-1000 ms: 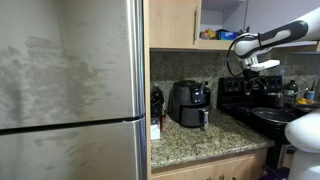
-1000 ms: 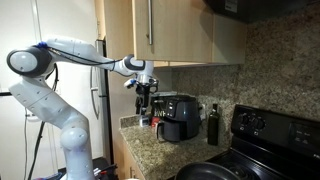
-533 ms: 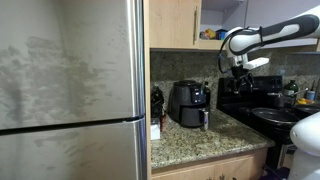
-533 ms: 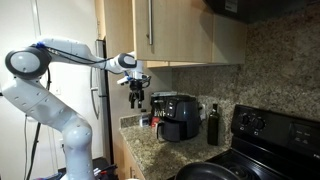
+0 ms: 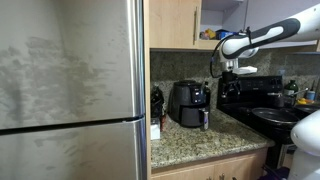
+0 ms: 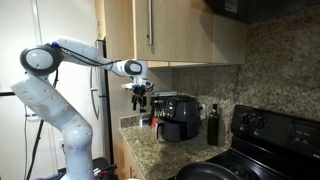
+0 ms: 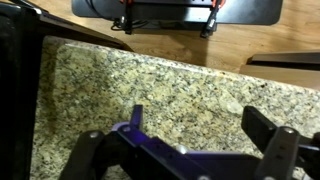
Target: Push a button on the air fryer
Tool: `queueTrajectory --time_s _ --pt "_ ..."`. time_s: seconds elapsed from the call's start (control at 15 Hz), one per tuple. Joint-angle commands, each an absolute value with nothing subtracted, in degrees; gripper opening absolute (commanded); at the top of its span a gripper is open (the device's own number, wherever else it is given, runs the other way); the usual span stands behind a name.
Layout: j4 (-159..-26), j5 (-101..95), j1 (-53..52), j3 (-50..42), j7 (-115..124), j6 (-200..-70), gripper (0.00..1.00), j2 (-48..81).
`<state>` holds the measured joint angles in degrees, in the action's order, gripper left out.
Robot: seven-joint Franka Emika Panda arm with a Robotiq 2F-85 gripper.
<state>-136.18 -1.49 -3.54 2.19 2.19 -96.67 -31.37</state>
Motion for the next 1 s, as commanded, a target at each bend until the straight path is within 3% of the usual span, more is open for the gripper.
queueTrajectory --time_s 0.0,0.27,0.8,0.93 --pt "-135.8 4.1 -3.8 2.2 3.6 -103.6 1.00 -28.0" --pt "-136.0 3.1 -3.2 2.6 3.2 -102.9 1.00 -28.2" --pt "-138.1 10.8 -2.9 3.2 7.7 -125.5 1.00 -23.1" --pt "-137.1 9.7 -3.4 2.9 6.8 -123.0 1.00 -23.4"
